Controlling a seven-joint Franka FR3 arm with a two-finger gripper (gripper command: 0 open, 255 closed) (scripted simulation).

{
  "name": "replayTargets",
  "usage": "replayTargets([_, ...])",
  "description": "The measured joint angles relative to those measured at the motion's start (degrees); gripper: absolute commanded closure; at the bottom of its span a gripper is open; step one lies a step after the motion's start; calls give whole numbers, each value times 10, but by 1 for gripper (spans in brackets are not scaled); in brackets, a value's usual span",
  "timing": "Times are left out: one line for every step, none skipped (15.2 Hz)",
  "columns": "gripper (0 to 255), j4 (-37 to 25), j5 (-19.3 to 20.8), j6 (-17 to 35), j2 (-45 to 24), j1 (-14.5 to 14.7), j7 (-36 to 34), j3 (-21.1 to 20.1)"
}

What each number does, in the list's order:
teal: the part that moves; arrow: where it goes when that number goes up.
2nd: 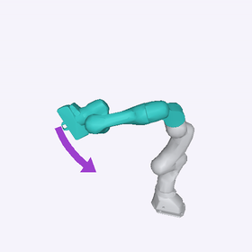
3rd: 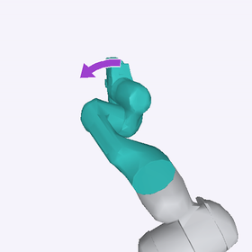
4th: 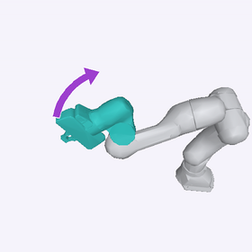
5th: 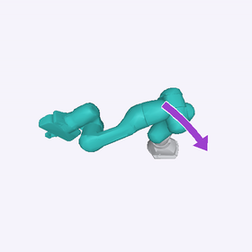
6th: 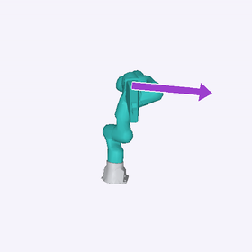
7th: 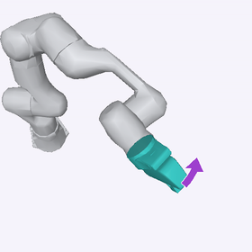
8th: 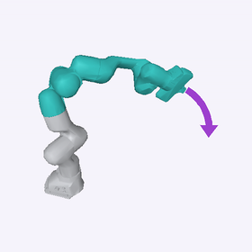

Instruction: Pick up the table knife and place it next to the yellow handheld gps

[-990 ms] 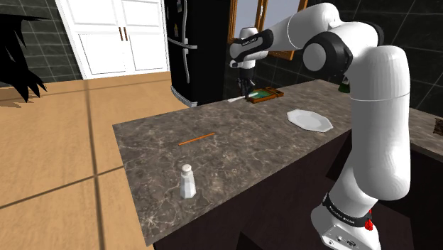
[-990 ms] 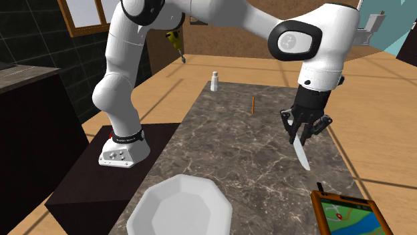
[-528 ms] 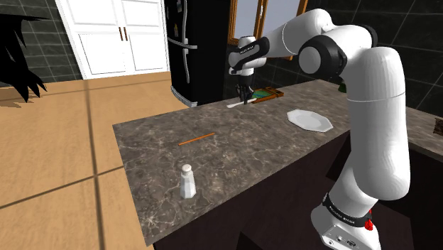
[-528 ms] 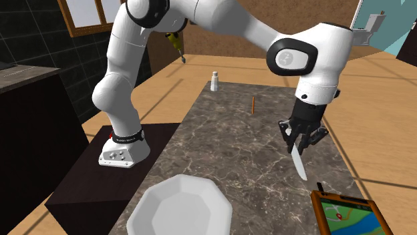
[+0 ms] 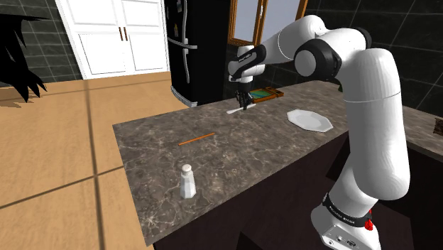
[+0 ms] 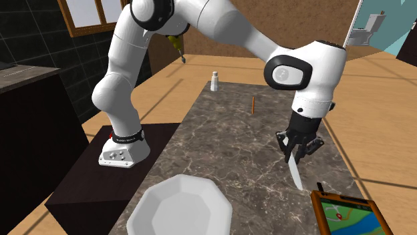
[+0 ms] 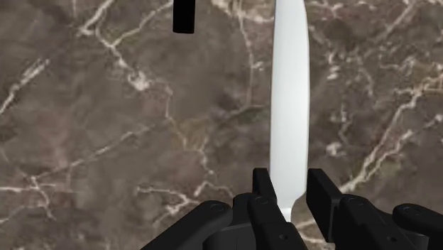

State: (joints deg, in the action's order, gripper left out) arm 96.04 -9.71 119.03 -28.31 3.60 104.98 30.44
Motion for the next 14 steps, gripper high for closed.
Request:
replayTargets([255,0,0,1,-1,0,0,0])
replayTargets([255,0,-1,2,-1,0,0,-1])
replayTargets([255,0,-1,2,-2,0,0,-1])
replayTargets([255,0,-1,2,-2,0,0,-1])
replayTargets([255,0,-1,2,-2,0,0,-1])
replayTargets([0,0,-1,2,-2,0,0,-1])
replayTargets([0,0,-1,2,-2,0,0,-1])
replayTargets([0,0,-1,2,-2,0,0,-1])
replayTargets([0,0,-1,2,-2,0,0,-1])
replayTargets([0,0,-1,2,-2,0,0,-1])
replayTargets([0,0,-1,2,-2,0,0,-1])
replayTargets([0,0,-1,2,-2,0,0,-1])
replayTargets([0,-3,1,-4,2,2,-2,0])
replayTargets([0,-10,4,-16,8,3,-4,2])
